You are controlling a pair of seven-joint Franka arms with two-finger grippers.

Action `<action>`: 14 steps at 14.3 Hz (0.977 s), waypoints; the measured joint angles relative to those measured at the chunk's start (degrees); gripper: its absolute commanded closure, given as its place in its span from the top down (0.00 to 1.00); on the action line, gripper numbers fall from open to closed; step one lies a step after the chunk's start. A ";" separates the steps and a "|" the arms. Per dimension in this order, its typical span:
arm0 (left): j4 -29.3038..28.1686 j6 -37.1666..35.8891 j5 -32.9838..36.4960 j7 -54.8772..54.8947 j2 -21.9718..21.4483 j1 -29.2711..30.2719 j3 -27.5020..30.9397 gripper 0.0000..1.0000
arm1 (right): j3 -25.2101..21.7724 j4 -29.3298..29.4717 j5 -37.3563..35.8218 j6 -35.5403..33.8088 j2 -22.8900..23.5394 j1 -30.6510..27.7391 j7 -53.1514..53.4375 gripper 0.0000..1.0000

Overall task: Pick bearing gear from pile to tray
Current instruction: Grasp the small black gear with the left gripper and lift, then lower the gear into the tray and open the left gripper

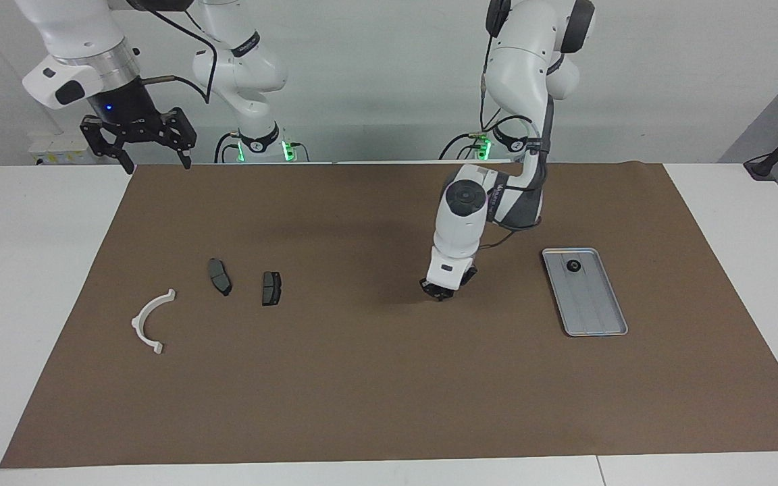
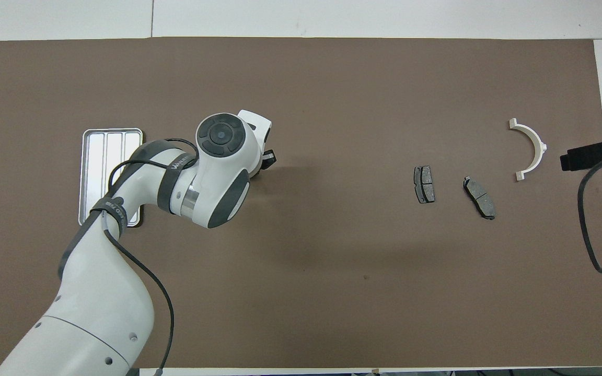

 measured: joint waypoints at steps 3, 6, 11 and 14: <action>-0.75 -6.04 0.11 13.52 -5.67 8.01 0.36 0.06 | 0.03 0.00 0.00 0.00 -0.06 0.00 0.00 1.00; -2.67 -6.98 0.15 29.73 -9.38 17.61 0.53 0.06 | 0.03 0.01 0.00 0.00 -0.11 0.00 0.00 1.00; -4.50 -2.71 0.16 43.81 -8.63 26.81 0.42 0.06 | 0.18 0.02 0.00 0.12 -0.13 0.00 0.00 1.00; -5.83 1.08 0.16 44.26 -6.86 27.67 0.35 0.06 | 0.33 0.04 0.00 0.15 -0.15 0.00 0.00 1.00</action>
